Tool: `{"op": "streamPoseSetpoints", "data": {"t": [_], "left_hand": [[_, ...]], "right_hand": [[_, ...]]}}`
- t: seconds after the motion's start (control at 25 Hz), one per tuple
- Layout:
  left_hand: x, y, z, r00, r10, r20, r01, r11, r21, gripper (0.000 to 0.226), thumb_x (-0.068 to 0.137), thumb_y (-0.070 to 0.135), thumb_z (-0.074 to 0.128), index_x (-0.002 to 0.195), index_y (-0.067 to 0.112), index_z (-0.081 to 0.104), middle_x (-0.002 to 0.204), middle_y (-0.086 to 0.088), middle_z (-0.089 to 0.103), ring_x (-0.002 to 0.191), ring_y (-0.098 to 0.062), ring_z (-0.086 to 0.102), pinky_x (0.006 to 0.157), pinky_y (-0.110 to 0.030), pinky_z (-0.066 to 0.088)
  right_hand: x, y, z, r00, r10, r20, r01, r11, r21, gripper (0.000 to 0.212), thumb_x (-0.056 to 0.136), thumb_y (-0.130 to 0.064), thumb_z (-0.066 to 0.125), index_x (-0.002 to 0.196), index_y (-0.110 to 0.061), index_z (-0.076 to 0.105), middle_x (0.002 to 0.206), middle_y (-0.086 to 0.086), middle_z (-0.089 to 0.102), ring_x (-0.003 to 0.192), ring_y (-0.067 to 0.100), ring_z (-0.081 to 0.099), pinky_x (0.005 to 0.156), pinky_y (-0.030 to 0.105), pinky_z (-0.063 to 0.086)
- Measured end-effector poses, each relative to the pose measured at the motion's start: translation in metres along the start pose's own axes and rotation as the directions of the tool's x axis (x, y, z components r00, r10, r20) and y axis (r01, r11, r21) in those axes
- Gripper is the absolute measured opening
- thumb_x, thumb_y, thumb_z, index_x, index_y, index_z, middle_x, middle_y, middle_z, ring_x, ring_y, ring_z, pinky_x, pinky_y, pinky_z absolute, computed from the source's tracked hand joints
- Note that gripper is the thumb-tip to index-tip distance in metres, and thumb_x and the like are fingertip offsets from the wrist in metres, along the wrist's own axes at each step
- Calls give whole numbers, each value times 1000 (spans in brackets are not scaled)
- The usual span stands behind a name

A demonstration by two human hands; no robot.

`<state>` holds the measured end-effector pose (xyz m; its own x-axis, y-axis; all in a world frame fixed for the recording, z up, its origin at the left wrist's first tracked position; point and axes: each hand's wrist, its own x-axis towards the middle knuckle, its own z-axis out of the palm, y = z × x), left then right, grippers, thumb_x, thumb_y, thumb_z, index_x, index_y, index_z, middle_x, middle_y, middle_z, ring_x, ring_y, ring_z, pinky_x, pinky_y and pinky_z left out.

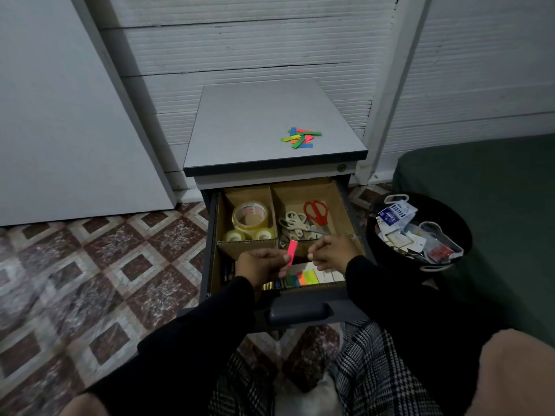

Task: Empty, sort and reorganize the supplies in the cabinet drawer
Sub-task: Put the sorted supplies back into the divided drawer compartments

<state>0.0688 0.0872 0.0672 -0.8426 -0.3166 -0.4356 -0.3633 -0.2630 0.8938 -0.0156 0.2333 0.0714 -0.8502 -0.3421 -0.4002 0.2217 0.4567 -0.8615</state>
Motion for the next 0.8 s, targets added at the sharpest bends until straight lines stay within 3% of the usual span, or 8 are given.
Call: {"op": "streamPoseSetpoints", "data": {"t": [0.16,0.36,0.6,0.72,0.8], "left_hand": [[1,3,11,999,-32,27,35,994,-100,9,84,-4,62,78,2,66,53,-2,65,46,-7,60,50,-15,53],[4,2,19,998,-56,29,60,987,-151,4,85,0,63,85,1,67,58,-2,68,54,-8,62,53,-14,53],[3,5,25,997,-50,62,56,994,-96,3,85,2,64,82,3,66,71,-8,65,59,-10,61,55,-15,54],[5,7,21,998,-61,27,64,993,-103,4,85,5,65,81,3,65,71,-10,64,57,-12,61,51,-17,54],[7,6,14,998,-58,-32,54,991,-123,6,86,7,65,81,4,63,69,-10,63,52,-11,61,50,-17,54]], "right_hand": [[-15,-14,-3,994,-29,101,-5,948,317,17,85,4,62,75,-8,55,75,7,60,55,9,60,50,13,51],[-20,-13,-1,993,-35,112,-22,883,469,17,86,8,58,76,-6,56,73,10,61,51,10,61,54,16,54],[-10,-14,-1,998,9,55,-30,918,395,21,86,7,59,73,-8,51,70,9,57,59,16,55,47,15,51],[2,-10,-5,999,42,31,-49,961,272,26,86,10,57,70,-8,48,66,11,55,41,10,56,41,15,49],[11,1,-8,997,77,-4,-76,993,94,29,84,14,56,67,-8,46,66,12,55,35,9,53,39,20,47]]}}
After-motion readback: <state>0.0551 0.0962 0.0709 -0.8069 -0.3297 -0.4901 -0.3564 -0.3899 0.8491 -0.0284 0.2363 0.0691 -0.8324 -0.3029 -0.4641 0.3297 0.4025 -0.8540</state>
